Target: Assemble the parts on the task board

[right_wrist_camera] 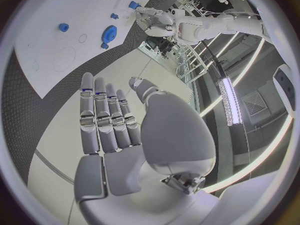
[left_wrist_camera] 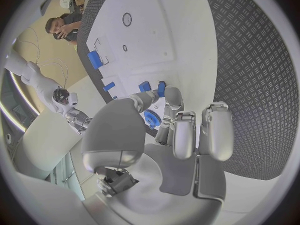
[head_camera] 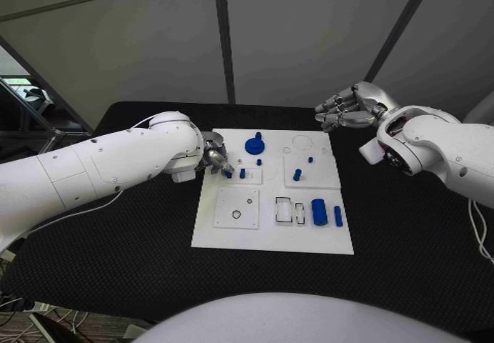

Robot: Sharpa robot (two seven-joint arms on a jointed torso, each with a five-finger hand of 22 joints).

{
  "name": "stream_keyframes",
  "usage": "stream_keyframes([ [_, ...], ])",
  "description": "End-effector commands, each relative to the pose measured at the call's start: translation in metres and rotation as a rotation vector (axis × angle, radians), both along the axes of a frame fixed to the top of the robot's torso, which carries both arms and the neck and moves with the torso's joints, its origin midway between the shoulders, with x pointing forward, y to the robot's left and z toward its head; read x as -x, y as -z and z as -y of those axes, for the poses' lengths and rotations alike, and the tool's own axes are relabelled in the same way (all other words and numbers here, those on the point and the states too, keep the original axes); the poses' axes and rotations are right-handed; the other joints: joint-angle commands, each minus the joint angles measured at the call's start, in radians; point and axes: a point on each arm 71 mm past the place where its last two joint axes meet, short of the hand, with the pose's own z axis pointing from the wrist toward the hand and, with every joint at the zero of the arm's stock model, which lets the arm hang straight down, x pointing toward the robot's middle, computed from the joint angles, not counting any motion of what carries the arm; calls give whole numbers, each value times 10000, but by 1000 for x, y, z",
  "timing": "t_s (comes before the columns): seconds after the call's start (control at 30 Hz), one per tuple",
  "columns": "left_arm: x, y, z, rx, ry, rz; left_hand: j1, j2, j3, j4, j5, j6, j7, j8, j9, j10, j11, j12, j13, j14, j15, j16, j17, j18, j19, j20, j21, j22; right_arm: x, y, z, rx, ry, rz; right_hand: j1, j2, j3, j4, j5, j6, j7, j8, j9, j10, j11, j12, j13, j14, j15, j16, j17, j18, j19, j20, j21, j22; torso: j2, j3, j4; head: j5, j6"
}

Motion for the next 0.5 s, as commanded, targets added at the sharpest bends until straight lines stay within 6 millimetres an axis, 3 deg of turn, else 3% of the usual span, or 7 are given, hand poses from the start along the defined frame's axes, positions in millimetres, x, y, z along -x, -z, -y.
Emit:
stream_keyframes([
  [0.03, 6, 11, 3, -285, 390, -598, -138, -29, 1148, -1087, 14, 41, -72, 44, 19, 88, -55, 32, 44, 907, -61, 67, 2240, -195, 176, -32, 55, 630, 0, -1, -1, -2, -80, 33, -16, 58, -36, 34, 63, -64, -11, 16, -10, -71, 19, -3, -4, -72, -33, -14, -10, 101, -10, 51, -70, -11, -1, 7, 3, -10, 3],
  [0.33, 5, 12, 2, -347, 311, -618, -315, -3, 1099, -1018, 1, 107, -119, 79, 49, 169, -88, 80, 81, 910, -84, 81, 2250, -199, 188, -46, 70, 658, 0, -1, -1, -6, -92, 35, -13, 62, -35, 34, 66, -66, -10, 17, -10, -74, 19, -2, -4, -73, -33, -14, -11, 101, -8, 52, -72, -13, -4, 8, -1, -12, -6],
  [0.5, 3, 12, 2, -311, 167, -509, -947, 216, 482, -490, -390, 272, -194, 158, 105, 258, -130, 131, 61, 916, -110, 104, 2267, -210, 208, -68, 92, 705, 0, -1, -1, -6, -93, 36, -13, 62, -35, 34, 66, -66, -10, 17, -10, -74, 19, -2, -4, -73, -33, -14, -11, 101, -8, 52, -72, -13, 0, 4, 2, -11, -2],
])
